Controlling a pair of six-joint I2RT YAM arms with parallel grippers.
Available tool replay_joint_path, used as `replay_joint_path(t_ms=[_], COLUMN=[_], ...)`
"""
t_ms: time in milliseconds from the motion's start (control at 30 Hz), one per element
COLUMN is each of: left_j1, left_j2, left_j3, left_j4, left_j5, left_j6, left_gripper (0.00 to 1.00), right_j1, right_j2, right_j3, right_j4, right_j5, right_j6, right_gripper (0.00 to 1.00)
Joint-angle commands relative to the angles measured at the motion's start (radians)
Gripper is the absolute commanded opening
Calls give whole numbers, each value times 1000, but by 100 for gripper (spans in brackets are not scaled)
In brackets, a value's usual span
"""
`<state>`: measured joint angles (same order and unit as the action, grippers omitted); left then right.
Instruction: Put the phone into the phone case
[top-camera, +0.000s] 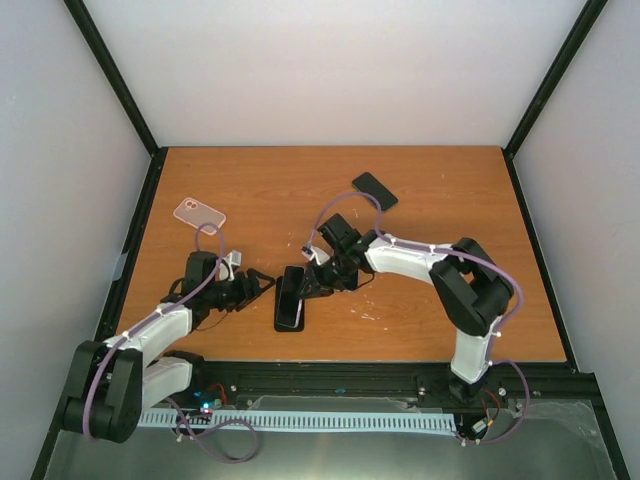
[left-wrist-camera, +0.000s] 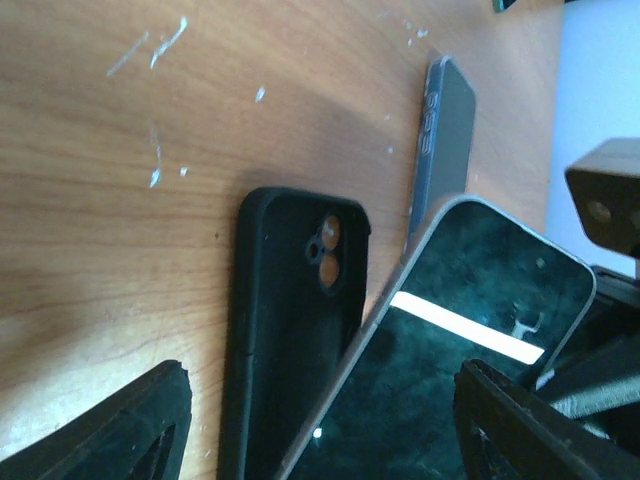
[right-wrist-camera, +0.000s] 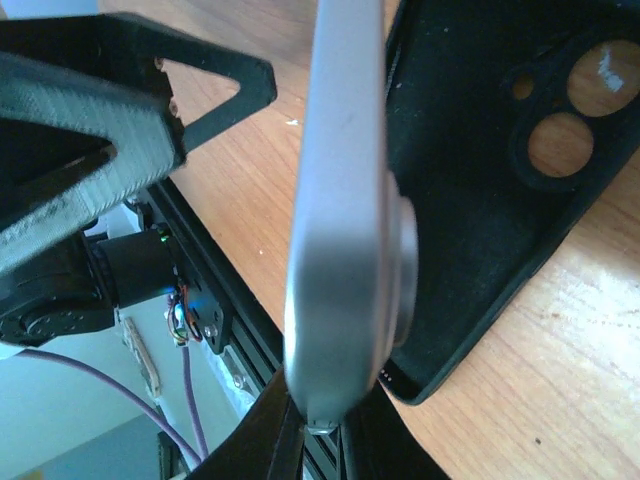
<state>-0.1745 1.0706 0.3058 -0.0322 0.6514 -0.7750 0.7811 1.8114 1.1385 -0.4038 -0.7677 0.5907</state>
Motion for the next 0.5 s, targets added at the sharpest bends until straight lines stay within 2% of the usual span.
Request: replay_joint_path(t_ms=[0, 333, 467], left_j1=[1, -7, -20], left_j2=[21, 129, 153], left_j3=[-32, -63, -48], left_j4=[122, 255, 263], left_j5=[54, 110, 92], left_j6=[-22, -59, -55], left_gripper=[72, 70, 65], right_j1=[-9, -13, -18], right_j2=[70, 176, 182], right_j3=[69, 137, 141], right_j4=[-23, -83, -97], right_j5=[-97, -115, -111], right_j6=[24, 24, 24], right_gripper=[8, 8, 13])
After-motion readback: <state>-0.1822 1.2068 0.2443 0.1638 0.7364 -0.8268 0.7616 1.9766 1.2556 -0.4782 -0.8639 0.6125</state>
